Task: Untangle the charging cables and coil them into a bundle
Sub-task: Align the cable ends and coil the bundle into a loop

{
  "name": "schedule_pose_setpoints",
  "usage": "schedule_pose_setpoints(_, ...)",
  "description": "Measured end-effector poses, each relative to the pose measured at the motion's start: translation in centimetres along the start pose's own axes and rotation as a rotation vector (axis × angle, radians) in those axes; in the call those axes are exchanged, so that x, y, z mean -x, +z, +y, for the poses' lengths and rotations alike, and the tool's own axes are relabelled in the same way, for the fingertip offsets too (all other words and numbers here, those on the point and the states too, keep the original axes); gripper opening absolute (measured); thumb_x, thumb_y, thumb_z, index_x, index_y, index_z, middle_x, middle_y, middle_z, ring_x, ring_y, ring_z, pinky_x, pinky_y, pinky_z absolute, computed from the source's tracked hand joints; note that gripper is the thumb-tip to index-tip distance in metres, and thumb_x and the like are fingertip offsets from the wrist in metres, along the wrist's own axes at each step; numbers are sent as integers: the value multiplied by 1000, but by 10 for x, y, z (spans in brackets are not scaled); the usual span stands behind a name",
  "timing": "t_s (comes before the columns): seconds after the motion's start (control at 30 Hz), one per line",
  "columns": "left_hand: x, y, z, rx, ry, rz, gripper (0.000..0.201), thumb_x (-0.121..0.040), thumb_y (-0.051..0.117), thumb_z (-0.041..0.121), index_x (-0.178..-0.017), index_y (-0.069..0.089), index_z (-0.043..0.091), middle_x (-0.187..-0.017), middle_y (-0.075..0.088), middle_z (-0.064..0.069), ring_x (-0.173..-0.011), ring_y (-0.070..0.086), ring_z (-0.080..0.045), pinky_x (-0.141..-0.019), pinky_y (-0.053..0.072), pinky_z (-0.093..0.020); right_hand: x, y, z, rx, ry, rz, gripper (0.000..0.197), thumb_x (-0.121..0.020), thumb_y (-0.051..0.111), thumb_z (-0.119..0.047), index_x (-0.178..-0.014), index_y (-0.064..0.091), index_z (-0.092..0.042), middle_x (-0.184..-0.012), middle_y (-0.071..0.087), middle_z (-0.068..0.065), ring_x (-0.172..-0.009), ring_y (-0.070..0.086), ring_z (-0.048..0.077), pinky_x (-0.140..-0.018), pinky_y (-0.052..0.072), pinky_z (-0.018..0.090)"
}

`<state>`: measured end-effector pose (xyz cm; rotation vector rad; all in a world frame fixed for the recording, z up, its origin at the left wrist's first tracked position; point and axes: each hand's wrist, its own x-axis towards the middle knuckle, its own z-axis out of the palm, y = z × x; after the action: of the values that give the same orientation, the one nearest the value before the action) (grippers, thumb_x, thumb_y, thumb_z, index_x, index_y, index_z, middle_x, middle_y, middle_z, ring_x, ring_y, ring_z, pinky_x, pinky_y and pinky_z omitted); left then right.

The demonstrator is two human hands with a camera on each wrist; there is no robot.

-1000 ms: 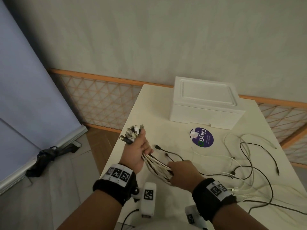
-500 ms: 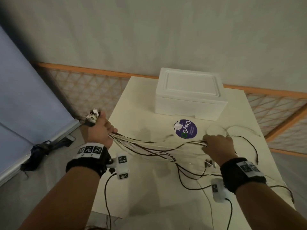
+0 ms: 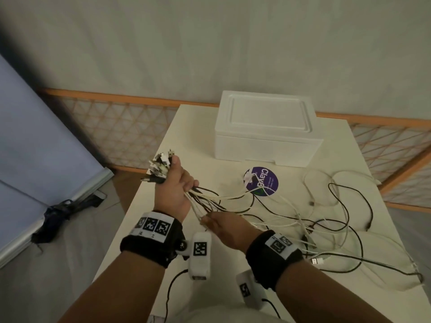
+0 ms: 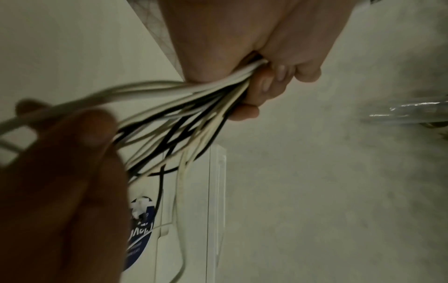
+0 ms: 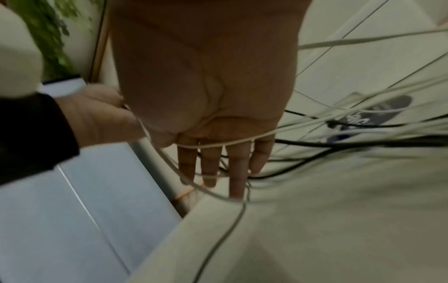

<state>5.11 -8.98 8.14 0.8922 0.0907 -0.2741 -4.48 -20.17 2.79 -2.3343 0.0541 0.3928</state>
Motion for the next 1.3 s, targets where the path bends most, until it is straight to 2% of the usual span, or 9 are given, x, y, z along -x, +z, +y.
schedule_pose_setpoints(0.13, -15, -20, 25, 76, -2, 1, 45, -82, 61, 48, -52, 39, 22, -44, 25, 9, -37, 24, -7, -48, 38, -22, 15, -11, 58, -97, 293, 104, 52, -98, 27, -54, -125, 57, -22, -123, 62, 6, -113, 57, 26, -98, 43, 38)
schedule_pose_setpoints(0.33, -41, -55, 30, 130, -41, 166, 48, -88, 60, 49, -53, 38, 23, -50, 22, 9, -41, 21, -8, -45, 34, -21, 59, -45, 125, 83, 463, 255, 50, -80, 70, -41, -127, 55, -34, -131, 55, -11, -120, 51, 13, -98, 39, 25)
schedule_pose_setpoints(0.47, -57, -65, 35, 158, -68, 206, 52, -91, 54, 51, -48, 39, 24, -43, 28, 9, -37, 25, -7, -45, 38, -20, 89, -66, 146, 601, 454, 3, 77, -63, 71, -58, -133, 41, -49, -146, 36, -18, -125, 46, 14, -99, 41, 33)
schedule_pose_setpoints(0.53, -57, -57, 32, 101, -122, 184, 50, -91, 55, 50, -52, 38, 23, -43, 27, 8, -35, 25, -7, -43, 38, -19, 92, -73, 149, 516, 492, -75, 61, -72, 70, -53, -129, 50, -46, -147, 34, -17, -130, 42, 15, -104, 38, 31)
schedule_pose_setpoints(0.77, -19, -9, -6, -25, -132, -11, 39, -95, 51, 31, -58, 46, 21, -46, 33, 6, -39, 31, -9, -55, 39, -27, 43, -91, 32, 242, 112, 507, 19, -85, 62, -35, -104, 65, -30, -104, 68, -12, -90, 62, 10, -78, 44, 22)
schedule_pose_setpoints(0.87, 2, 12, -15, -33, -164, -149, 39, -89, 52, 32, -53, 46, 20, -44, 34, 4, -39, 34, -10, -52, 43, -25, 14, -68, -8, 34, -123, 354, 45, -84, 66, -34, -125, 51, -26, -114, 66, -6, -93, 65, 14, -84, 49, 27)
schedule_pose_setpoints(0.97, 10, 18, -15, -50, -153, -214, 33, -84, 56, 32, -56, 43, 18, -43, 31, 4, -38, 32, -9, -47, 42, -24, -4, -41, -14, 131, -138, 213, 34, -82, 61, -21, -113, 48, -13, -93, 68, 9, -82, 63, 31, -67, 47, 33)
schedule_pose_setpoints(1.13, -15, -17, 19, 57, -115, -6, 35, -82, 59, 40, -59, 41, 22, -42, 26, 9, -34, 25, -7, -44, 37, -20, 10, -28, 53, 620, 121, 174, 29, -76, 45, -14, -103, 55, -22, -88, 69, 5, -88, 64, 27, -80, 41, 30)
schedule_pose_setpoints(1.3, -33, -60, 54, 176, -43, 224, 54, -94, 52, 45, -46, 39, 23, -42, 27, 8, -35, 25, -6, -41, 36, -18, 69, -51, 132, 609, 515, 153, 27, -75, 51, -34, -100, 57, -28, -93, 70, -2, -98, 64, 18, -85, 38, 29)
